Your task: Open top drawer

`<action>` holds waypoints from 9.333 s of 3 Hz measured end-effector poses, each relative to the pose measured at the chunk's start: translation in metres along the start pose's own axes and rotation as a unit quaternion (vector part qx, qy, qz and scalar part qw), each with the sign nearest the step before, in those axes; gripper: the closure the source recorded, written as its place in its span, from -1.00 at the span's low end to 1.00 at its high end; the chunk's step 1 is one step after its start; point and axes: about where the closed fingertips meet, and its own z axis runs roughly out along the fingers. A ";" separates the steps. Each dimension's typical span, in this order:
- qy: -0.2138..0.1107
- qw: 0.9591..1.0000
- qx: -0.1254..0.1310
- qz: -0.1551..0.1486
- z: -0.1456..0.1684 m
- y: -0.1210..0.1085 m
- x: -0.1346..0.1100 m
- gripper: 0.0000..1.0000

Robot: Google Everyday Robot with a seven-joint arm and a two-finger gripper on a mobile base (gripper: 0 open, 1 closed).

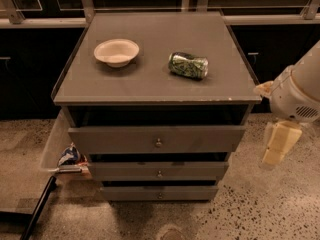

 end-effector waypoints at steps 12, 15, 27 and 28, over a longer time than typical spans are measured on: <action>-0.110 0.979 0.051 -0.166 0.237 -0.060 -0.029 -1.00; -0.107 0.982 0.029 -0.153 0.273 -0.085 -0.029 -1.00; -0.155 0.981 -0.014 -0.116 0.235 0.004 0.039 0.83; -0.155 0.981 -0.014 -0.116 0.235 0.004 0.039 0.36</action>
Offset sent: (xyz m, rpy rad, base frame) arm -0.0068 -0.0057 -0.0313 -0.0073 0.0241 0.0297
